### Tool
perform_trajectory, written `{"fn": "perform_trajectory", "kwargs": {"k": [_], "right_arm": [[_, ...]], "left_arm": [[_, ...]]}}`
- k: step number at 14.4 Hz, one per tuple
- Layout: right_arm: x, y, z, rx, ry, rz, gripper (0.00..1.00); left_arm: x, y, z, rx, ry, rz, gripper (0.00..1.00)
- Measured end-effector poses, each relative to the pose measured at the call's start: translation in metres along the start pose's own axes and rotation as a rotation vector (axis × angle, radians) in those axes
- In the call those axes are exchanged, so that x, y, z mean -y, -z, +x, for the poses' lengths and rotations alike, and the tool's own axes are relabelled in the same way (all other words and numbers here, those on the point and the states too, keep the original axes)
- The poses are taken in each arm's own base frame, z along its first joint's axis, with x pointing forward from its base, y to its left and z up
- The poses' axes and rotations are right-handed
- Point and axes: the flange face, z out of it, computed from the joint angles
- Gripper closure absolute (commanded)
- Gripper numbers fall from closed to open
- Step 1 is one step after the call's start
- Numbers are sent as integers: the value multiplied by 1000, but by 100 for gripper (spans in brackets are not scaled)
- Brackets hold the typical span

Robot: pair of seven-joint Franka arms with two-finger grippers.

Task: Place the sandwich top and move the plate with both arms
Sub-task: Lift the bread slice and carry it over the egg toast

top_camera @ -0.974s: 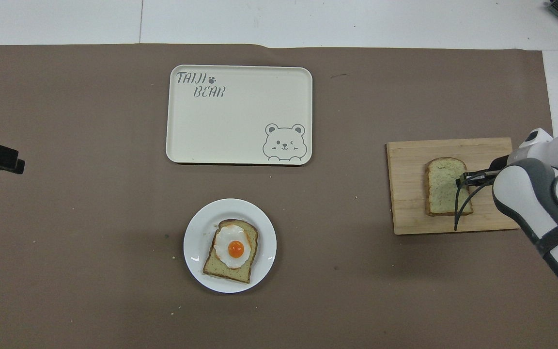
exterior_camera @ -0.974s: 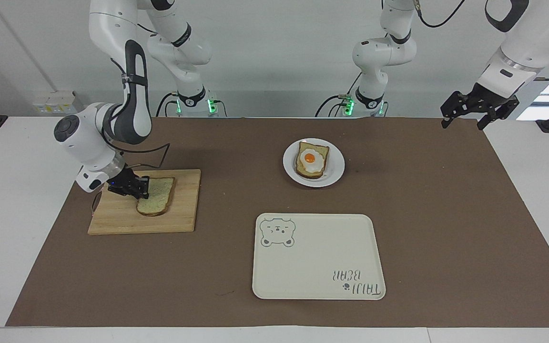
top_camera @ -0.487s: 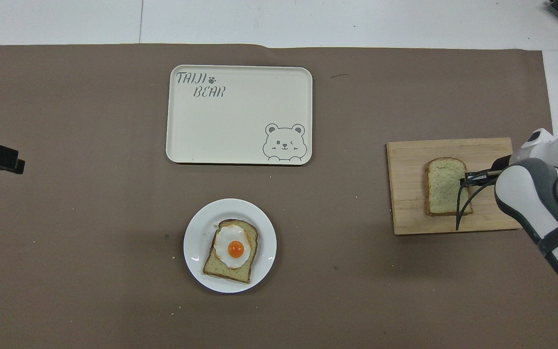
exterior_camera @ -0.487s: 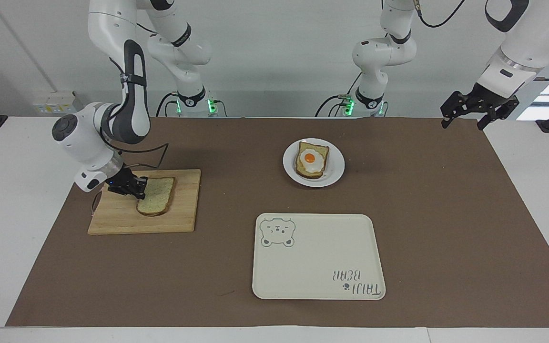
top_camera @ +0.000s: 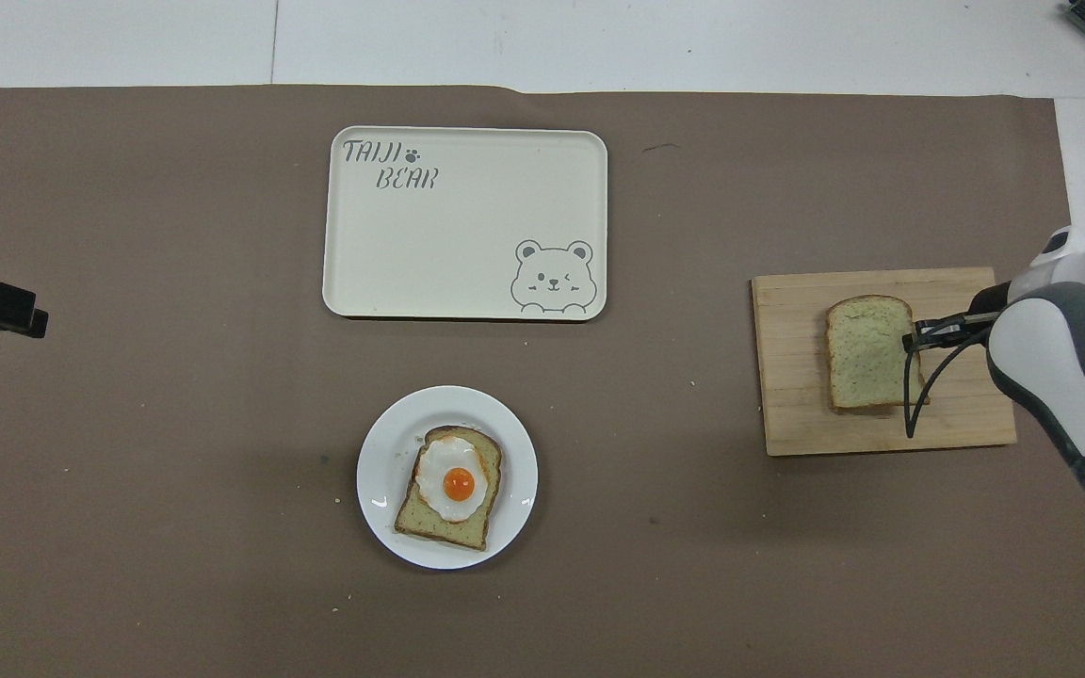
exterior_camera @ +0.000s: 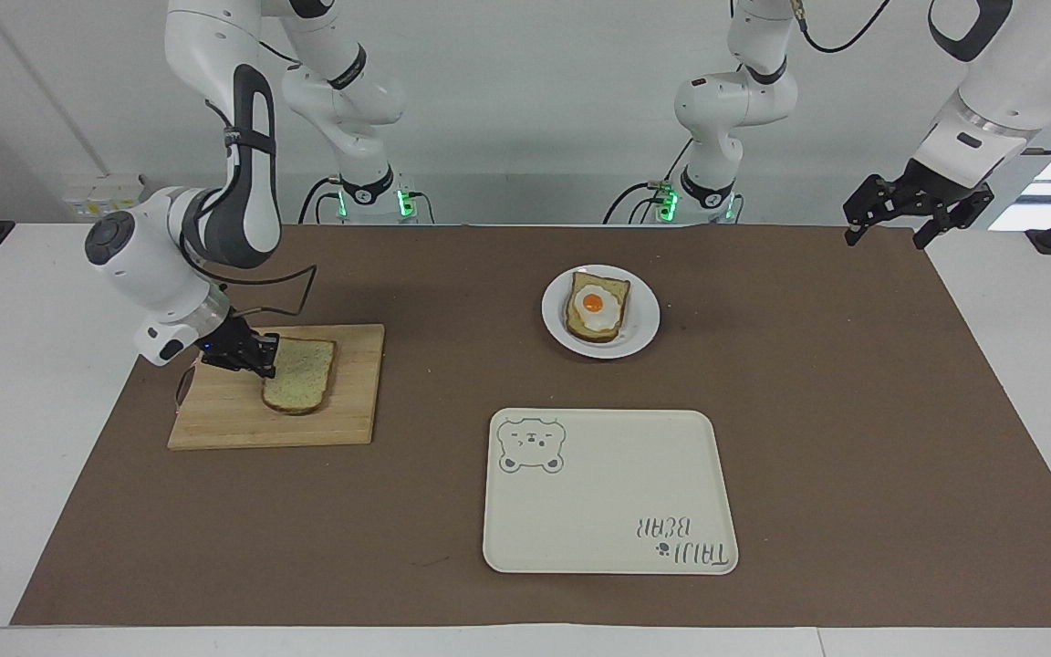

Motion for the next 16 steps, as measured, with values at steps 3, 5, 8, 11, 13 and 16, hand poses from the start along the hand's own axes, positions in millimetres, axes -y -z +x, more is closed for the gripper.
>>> {"fn": "perform_trajectory", "kwargs": {"k": [3, 5, 8, 11, 13, 16], "right_arm": [[16, 24, 3, 2, 28, 8, 100], [28, 37, 3, 25, 35, 48, 100], [41, 55, 3, 50, 22, 145, 100], [46, 57, 2, 57, 16, 181, 100], [53, 56, 3, 61, 3, 223, 100], [84, 49, 6, 83, -5, 258, 100]], "left_arm": [[0, 0, 0, 0, 0, 0, 0], [0, 0, 0, 0, 0, 0, 0], [0, 0, 0, 0, 0, 0, 0], [0, 0, 0, 0, 0, 0, 0], [0, 0, 0, 0, 0, 0, 0], [0, 0, 0, 0, 0, 0, 0]]}}
